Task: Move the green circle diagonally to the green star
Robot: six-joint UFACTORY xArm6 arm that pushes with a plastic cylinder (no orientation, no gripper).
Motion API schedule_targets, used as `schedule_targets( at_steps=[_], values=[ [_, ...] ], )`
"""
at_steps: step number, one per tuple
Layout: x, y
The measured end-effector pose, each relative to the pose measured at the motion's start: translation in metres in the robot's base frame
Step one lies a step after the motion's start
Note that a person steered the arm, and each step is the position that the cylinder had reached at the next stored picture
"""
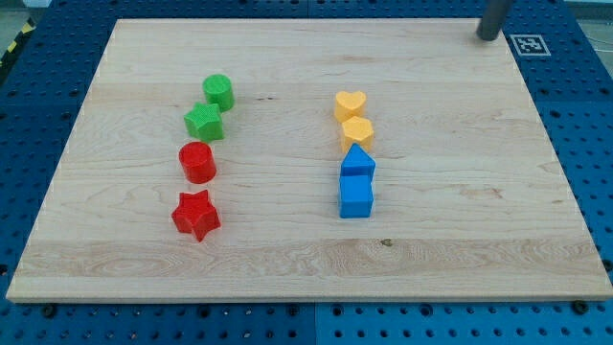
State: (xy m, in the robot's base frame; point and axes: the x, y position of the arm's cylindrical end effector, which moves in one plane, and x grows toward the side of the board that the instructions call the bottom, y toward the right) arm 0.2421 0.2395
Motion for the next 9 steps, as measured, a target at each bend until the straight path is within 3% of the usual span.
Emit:
schedule_targets(
  at_steps=[2, 4, 9],
  values=[
    [0.041, -0.127],
    [0.053, -0.227],
    [0.116, -0.355]
  ],
)
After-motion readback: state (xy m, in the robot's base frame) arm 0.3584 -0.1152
